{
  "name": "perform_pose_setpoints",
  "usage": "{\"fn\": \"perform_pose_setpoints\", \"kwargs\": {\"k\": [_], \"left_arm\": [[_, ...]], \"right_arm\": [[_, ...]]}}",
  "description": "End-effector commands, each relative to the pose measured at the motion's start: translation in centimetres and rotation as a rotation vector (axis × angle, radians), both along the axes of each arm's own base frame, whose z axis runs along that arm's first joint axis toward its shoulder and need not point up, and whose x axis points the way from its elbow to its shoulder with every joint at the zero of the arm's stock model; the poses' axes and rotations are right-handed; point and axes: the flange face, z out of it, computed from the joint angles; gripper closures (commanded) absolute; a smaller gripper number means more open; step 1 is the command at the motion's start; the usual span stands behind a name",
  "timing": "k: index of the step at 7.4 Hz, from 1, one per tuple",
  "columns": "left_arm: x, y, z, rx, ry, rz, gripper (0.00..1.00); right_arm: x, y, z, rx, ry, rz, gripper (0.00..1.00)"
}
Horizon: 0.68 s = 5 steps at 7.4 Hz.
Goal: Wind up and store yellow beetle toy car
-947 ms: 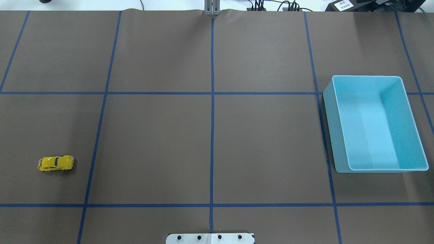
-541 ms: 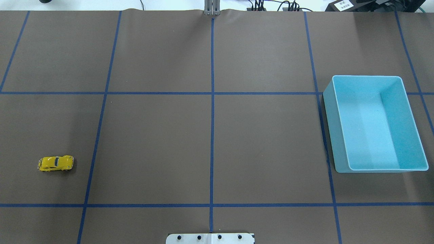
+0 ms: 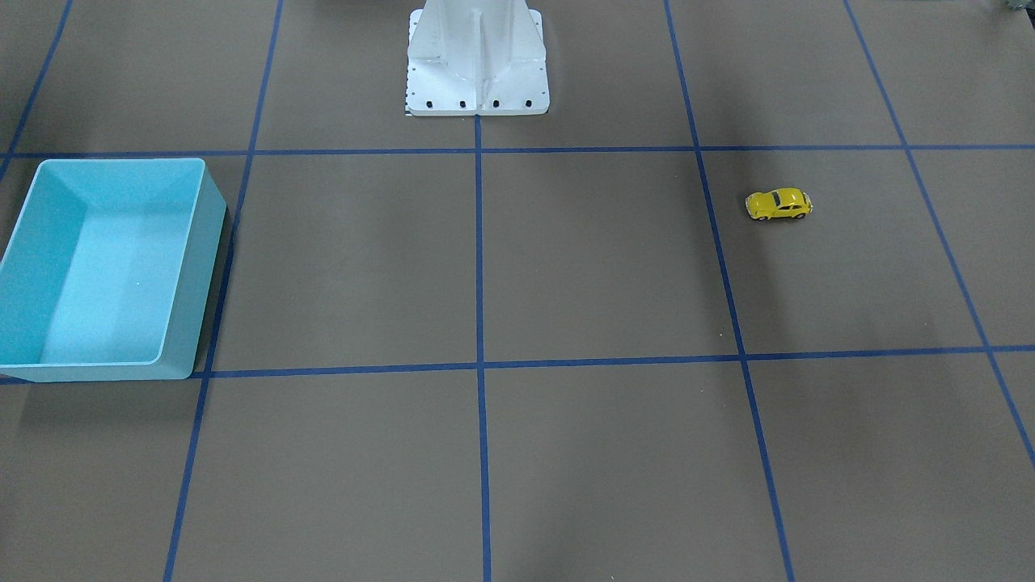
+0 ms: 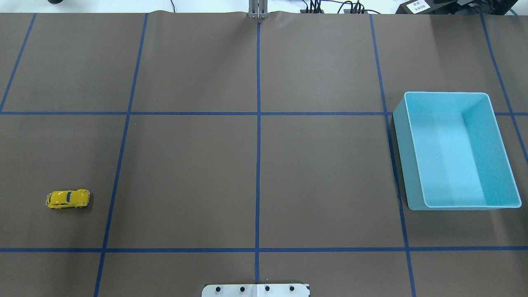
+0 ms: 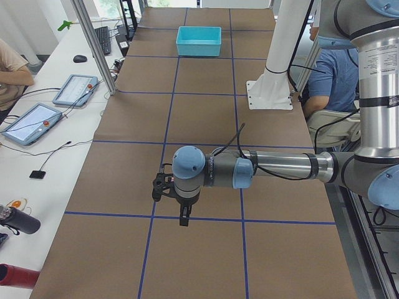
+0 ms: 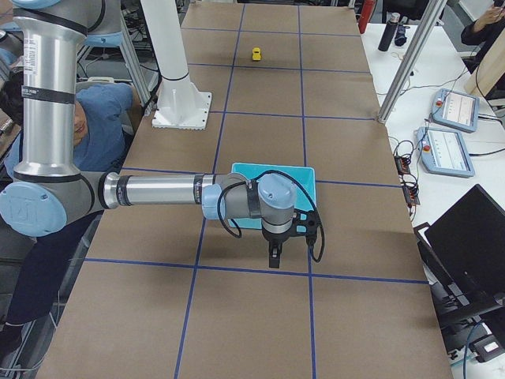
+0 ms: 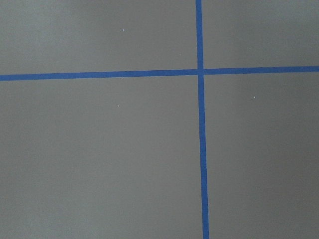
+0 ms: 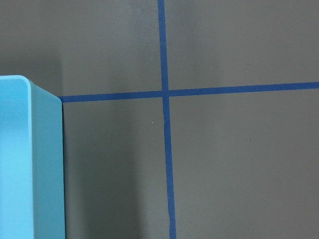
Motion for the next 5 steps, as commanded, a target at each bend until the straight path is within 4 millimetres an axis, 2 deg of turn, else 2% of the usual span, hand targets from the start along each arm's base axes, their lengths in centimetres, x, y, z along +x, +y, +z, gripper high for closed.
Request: {"fn": "perform_pose_setpoints", "kwargs": {"k": [1,2,3,4,5], "left_arm": [[2.7,-1.9,-2.2,0.045,-0.001,0.061,0.0],[4.9,-3.4,-4.3,0.09,0.0,0.109,0.0],[8.7,-4.3,-6.9,0.145,-0.007,0.186,0.0],[13.2,-3.7,-10.2,0.207,-0.003,0.278,0.0],[15.3,-3.0,-12.6,0.264,-0.004,0.328,0.0]], "right_arm": [[0.0,0.1,0.0,-0.001,0.0,0.0,0.0],[0.0,0.1,0.0,0.0,-0.001,-0.001,0.0],[0.0,0.2,0.1,-0.002,-0.003,0.0,0.0],[0.0,0.1,0.0,0.0,-0.003,-0.001,0.0],[0.0,0.4,0.0,-0.001,-0.003,0.0,0.0]]}}
